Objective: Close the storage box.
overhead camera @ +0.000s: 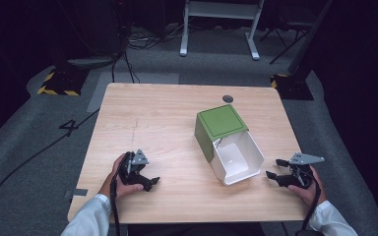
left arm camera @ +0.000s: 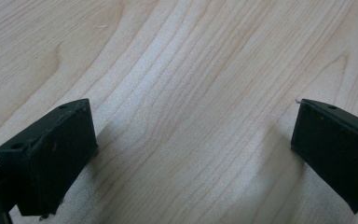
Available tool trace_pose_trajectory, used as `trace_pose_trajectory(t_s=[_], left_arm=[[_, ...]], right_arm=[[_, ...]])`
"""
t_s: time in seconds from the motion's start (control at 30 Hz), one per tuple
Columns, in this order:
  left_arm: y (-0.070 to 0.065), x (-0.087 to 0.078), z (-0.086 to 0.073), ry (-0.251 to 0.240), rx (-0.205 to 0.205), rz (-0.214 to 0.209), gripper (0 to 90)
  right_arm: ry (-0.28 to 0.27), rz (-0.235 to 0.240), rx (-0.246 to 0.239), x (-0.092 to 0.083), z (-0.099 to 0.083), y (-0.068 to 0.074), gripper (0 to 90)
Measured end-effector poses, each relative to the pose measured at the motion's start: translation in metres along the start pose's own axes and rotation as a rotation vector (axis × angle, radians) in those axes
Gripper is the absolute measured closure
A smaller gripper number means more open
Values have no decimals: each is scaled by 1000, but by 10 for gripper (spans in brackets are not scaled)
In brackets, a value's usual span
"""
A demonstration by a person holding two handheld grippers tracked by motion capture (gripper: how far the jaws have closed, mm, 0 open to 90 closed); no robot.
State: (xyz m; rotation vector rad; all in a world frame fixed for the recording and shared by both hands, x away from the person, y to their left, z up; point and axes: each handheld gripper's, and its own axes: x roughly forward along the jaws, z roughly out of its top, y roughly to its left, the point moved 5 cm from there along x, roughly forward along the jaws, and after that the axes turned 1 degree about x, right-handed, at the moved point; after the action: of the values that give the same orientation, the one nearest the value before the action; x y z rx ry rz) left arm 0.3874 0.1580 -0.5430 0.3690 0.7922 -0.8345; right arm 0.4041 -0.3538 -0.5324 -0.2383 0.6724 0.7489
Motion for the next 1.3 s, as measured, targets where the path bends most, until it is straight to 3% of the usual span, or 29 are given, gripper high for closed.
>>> trace_pose_trajectory(t_s=[0.07,0.13,0.23,0.33,0.43,0.47,0.6,0.7,0.8,0.9,0.97,1.23,1.3], left_arm=[[0,0,0,0,0,0,1],[0,0,0,0,0,-1,1],[0,0,0,0,0,0,1],[0,0,0,0,0,3,2],[0,0,0,0,0,3,2],[0,0,0,0,0,3,2],[0,0,0,0,-2,4,4],[0,-1,-1,0,-2,5,4],[0,-1,-1,0,-1,9,4],[0,-1,-1,0,-1,10,4],[0,-1,-1,0,-2,9,4],[-1,-1,-1,0,-6,12,5],[-1,-1,-1,-1,-6,13,4]], right_arm=[[1,3,-2,-1,0,1,267],[-1,41,-1,-7,4,5,257],[-35,48,-9,-15,13,9,259],[-85,42,-34,-31,32,17,258],[-102,50,-57,-38,42,24,260],[-109,66,-82,-44,51,30,262],[-143,97,-108,-52,72,41,264],[-136,97,-122,-52,80,46,265],[-115,90,-168,-51,92,58,266],[-134,108,-171,-52,100,65,270],[-133,125,-200,-49,109,76,268],[-106,149,-242,-33,117,98,269],[-98,184,-249,-27,118,107,272]])
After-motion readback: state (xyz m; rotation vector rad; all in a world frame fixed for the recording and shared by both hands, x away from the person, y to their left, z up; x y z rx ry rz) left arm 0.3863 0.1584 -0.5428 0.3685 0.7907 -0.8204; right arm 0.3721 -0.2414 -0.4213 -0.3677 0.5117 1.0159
